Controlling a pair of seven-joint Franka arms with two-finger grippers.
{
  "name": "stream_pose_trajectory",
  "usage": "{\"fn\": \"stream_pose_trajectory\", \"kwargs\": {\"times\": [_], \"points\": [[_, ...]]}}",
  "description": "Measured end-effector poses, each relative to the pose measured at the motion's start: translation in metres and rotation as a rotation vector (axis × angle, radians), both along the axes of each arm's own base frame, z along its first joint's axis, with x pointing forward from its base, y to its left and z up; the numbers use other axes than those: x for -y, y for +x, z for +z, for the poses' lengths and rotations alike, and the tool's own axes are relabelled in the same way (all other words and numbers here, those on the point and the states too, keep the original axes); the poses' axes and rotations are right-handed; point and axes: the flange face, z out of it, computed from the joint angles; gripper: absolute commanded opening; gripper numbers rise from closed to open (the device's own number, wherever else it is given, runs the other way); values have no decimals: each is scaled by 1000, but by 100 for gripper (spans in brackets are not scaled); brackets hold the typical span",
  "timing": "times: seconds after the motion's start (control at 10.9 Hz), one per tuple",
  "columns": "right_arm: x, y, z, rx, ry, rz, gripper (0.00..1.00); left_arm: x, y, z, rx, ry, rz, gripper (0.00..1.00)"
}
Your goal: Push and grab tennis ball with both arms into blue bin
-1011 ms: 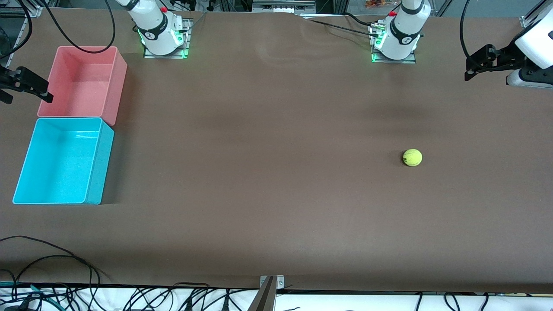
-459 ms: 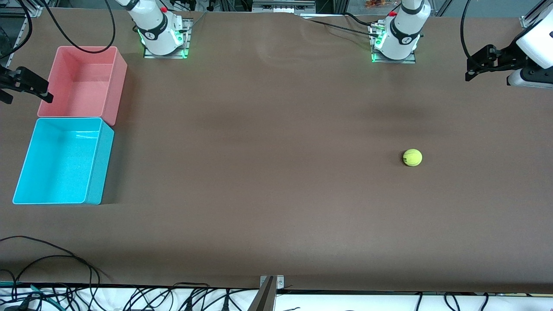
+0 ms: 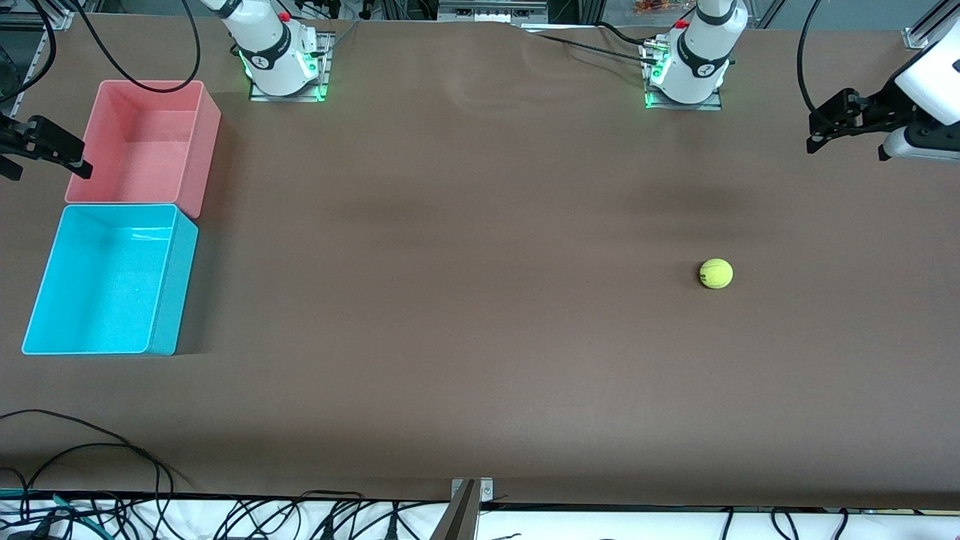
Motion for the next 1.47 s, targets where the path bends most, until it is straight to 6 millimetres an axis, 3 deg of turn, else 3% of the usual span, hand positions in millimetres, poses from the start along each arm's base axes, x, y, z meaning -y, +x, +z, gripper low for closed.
{"fn": "stream_pose_trajectory", "kwargs": {"times": [0.73,1.19,1.47], "points": [[0,0,0,0,0,0,100,-6,6,-31,28,-2,11,100],[0,0,0,0,0,0,100,-15,9,-35,38,-2,27,100],[0,0,0,0,0,0,100,-22,12,-61,28,-2,41,100]]}}
